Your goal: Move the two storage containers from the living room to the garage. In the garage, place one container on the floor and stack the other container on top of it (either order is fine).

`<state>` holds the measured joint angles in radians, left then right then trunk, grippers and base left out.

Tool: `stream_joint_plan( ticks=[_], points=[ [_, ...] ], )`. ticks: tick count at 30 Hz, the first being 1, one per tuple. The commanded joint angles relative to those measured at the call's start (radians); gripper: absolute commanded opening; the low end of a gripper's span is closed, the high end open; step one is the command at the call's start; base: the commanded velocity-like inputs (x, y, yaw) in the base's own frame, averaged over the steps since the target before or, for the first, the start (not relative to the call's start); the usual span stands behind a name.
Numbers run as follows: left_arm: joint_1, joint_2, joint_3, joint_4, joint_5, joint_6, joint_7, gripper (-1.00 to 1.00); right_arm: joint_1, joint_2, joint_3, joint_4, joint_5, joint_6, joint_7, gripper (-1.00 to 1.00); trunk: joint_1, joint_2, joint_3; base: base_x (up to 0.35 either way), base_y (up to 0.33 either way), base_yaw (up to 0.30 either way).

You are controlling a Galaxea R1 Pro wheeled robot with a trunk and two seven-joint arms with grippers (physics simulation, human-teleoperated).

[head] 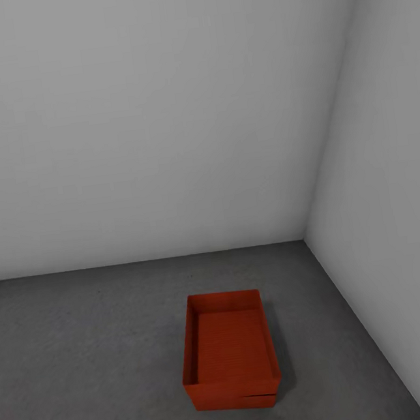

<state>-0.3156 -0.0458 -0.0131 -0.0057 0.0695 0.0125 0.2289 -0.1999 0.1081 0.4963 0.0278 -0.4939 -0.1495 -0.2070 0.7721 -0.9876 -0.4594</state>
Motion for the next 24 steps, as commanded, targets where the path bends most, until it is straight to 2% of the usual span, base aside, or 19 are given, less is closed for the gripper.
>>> stream_joint_plan(
  ticks=[1,24],
  points=[
    [0.0,0.0,-0.002,-0.001,0.007,0.001,0.003,1.0,-0.001,0.001,0.008,0.003,-0.009,-0.005,-0.001,1.0,0.0,-0.001,-0.001,0.0,0.0,0.0],
    [0.0,0.0,-0.002,-0.001,0.007,0.001,0.003,1.0,-0.001,0.001,0.008,0.003,-0.009,-0.005,-0.001,1.0,0.0,-0.001,-0.001,0.0,0.0,0.0]
  ],
)
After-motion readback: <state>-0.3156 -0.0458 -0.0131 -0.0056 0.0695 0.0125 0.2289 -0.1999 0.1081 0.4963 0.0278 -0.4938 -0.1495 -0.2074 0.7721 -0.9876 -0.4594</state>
